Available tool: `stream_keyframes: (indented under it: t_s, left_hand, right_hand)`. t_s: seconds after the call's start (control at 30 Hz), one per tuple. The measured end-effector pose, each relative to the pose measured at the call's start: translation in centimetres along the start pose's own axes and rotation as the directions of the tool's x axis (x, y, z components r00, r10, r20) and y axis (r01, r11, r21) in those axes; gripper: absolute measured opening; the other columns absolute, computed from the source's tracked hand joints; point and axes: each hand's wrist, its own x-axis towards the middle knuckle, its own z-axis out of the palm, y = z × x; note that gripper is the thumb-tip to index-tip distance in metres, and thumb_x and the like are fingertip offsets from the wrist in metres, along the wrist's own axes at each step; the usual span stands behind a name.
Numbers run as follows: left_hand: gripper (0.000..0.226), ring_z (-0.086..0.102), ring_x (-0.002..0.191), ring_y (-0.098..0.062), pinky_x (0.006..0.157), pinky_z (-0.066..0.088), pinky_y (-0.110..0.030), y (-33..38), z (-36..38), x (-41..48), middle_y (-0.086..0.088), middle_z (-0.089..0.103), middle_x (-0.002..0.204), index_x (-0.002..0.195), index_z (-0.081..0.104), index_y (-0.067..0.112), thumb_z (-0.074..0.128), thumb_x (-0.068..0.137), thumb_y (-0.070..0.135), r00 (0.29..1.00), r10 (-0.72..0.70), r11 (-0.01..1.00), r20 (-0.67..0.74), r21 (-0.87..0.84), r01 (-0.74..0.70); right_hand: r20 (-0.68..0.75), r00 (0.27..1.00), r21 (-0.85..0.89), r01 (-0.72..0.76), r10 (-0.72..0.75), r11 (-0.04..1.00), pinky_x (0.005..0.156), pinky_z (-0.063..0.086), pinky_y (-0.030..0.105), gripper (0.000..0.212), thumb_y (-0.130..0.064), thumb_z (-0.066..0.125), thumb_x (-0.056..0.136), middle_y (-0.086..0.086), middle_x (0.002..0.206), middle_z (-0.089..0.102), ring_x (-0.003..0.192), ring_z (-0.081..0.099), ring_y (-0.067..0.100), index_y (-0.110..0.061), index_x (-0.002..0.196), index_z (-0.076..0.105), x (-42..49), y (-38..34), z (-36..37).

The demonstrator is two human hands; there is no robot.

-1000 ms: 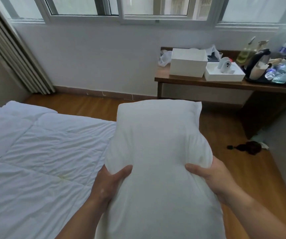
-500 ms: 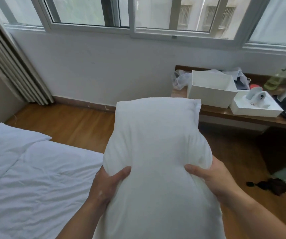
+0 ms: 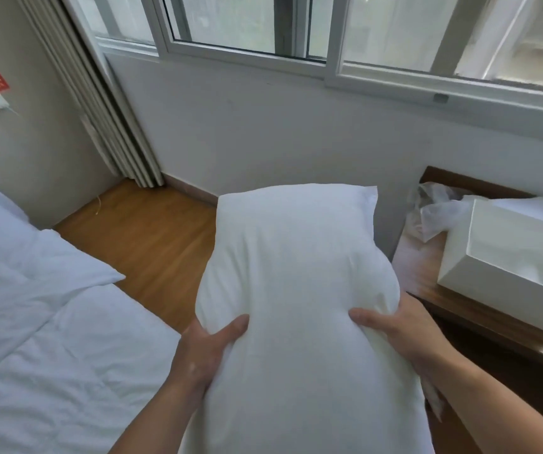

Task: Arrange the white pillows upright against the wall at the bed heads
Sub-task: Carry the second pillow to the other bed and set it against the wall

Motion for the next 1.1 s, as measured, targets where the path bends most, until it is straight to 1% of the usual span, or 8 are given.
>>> stream_keyframes:
  t_s: [0.07, 0.17, 0.3, 0.47, 0.6, 0.73, 0.93, 1.1]
  left_hand:
    - [0.09, 0.074, 0.106, -0.02, 0.098, 0.058, -0.048, 1.7, 1.1, 2.0, 0.009, 0.079, 0.113, 0.129, 0.066, 0.031, 0.091, 0.048, 0.061, 1.0, 0.011, 1.0, -0.024, -0.021, -0.011]
    - [0.09, 0.074, 0.105, -0.019, 0.097, 0.058, -0.047, 4.0, 2.3, 5.3, 0.01, 0.079, 0.113, 0.129, 0.067, 0.029, 0.091, 0.048, 0.061, 0.998, 0.006, 0.999, -0.059, -0.037, -0.008]
    - [0.099, 0.073, 0.106, -0.021, 0.099, 0.057, -0.049, 5.6, 2.9, 10.5, 0.008, 0.078, 0.115, 0.131, 0.066, 0.028, 0.091, 0.044, 0.068, 0.993, -0.019, 0.998, -0.115, -0.057, 0.013]
    - [0.105, 0.071, 0.109, -0.021, 0.101, 0.056, -0.049, 8.8, 1.8, 18.0, 0.007, 0.075, 0.12, 0.137, 0.062, 0.028, 0.09, 0.045, 0.068, 0.986, -0.019, 0.996, -0.168, -0.088, 0.004]
    - [0.1, 0.071, 0.108, -0.021, 0.1, 0.056, -0.048, 11.3, -0.8, 23.2, 0.009, 0.075, 0.119, 0.136, 0.062, 0.028, 0.091, 0.048, 0.065, 0.98, -0.031, 0.994, -0.197, -0.106, 0.01]
    - [0.102, 0.07, 0.11, -0.022, 0.102, 0.055, -0.049, 13.0, -3.9, 27.2, 0.009, 0.074, 0.121, 0.137, 0.061, 0.027, 0.09, 0.047, 0.067, 0.964, -0.045, 0.991, -0.261, -0.137, 0.009]
    - [0.093, 0.073, 0.108, -0.021, 0.101, 0.056, -0.049, 14.8, -8.8, 32.4, 0.008, 0.077, 0.117, 0.132, 0.066, 0.029, 0.09, 0.048, 0.061, 0.916, -0.1, 0.97, -0.387, -0.241, 0.004]
    - [0.083, 0.074, 0.106, -0.02, 0.1, 0.057, -0.047, 16.1, -13.4, 38.0, 0.011, 0.08, 0.111, 0.125, 0.07, 0.031, 0.093, 0.049, 0.056, 0.854, -0.167, 0.951, -0.492, -0.308, 0.008]
  right_hand:
    - [0.032, 0.999, -0.007, 0.005, -0.005, 1.0, 0.072, 0.059, 0.032, 0.047, -0.023, 0.094, 0.072, -0.012, 0.1, 0.084, 0.081, 0.08, 0.007, -0.034, 0.113, 0.073, 3.4, -1.4, -0.5]
    - [0.051, 0.999, -0.02, 0.011, -0.01, 1.0, 0.074, 0.06, 0.035, 0.046, -0.023, 0.094, 0.072, -0.014, 0.099, 0.084, 0.084, 0.08, 0.01, -0.033, 0.112, 0.074, 8.3, -3.4, -0.7]
    - [0.101, 0.995, -0.017, 0.024, -0.022, 1.0, 0.065, 0.057, 0.025, 0.04, -0.015, 0.09, 0.076, -0.018, 0.092, 0.083, 0.075, 0.079, 0.002, -0.03, 0.109, 0.074, 14.6, -5.9, 0.2]
    - [0.147, 0.988, -0.022, 0.049, -0.046, 0.999, 0.065, 0.057, 0.028, 0.037, -0.012, 0.089, 0.078, -0.017, 0.092, 0.083, 0.076, 0.079, 0.004, -0.029, 0.108, 0.075, 22.9, -10.1, 3.3]
    - [0.197, 0.978, -0.038, 0.074, -0.065, 0.997, 0.068, 0.058, 0.032, 0.038, -0.01, 0.088, 0.078, -0.013, 0.096, 0.084, 0.08, 0.081, 0.008, -0.028, 0.11, 0.076, 28.5, -13.7, 7.2]
    - [0.277, 0.958, -0.053, 0.098, -0.079, 0.994, 0.061, 0.059, 0.022, 0.037, -0.009, 0.088, 0.078, -0.01, 0.096, 0.085, 0.08, 0.081, 0.009, -0.025, 0.109, 0.076, 33.5, -16.8, 11.3]
    - [0.414, 0.905, -0.083, 0.149, -0.102, 0.985, 0.058, 0.058, 0.017, 0.037, -0.007, 0.089, 0.077, -0.01, 0.094, 0.085, 0.079, 0.081, 0.008, -0.026, 0.106, 0.076, 41.3, -21.5, 19.3]
    - [0.528, 0.844, -0.099, 0.175, -0.097, 0.98, 0.066, 0.059, 0.027, 0.039, -0.007, 0.09, 0.076, -0.01, 0.095, 0.085, 0.082, 0.081, 0.009, -0.026, 0.107, 0.076, 48.7, -25.1, 27.3]
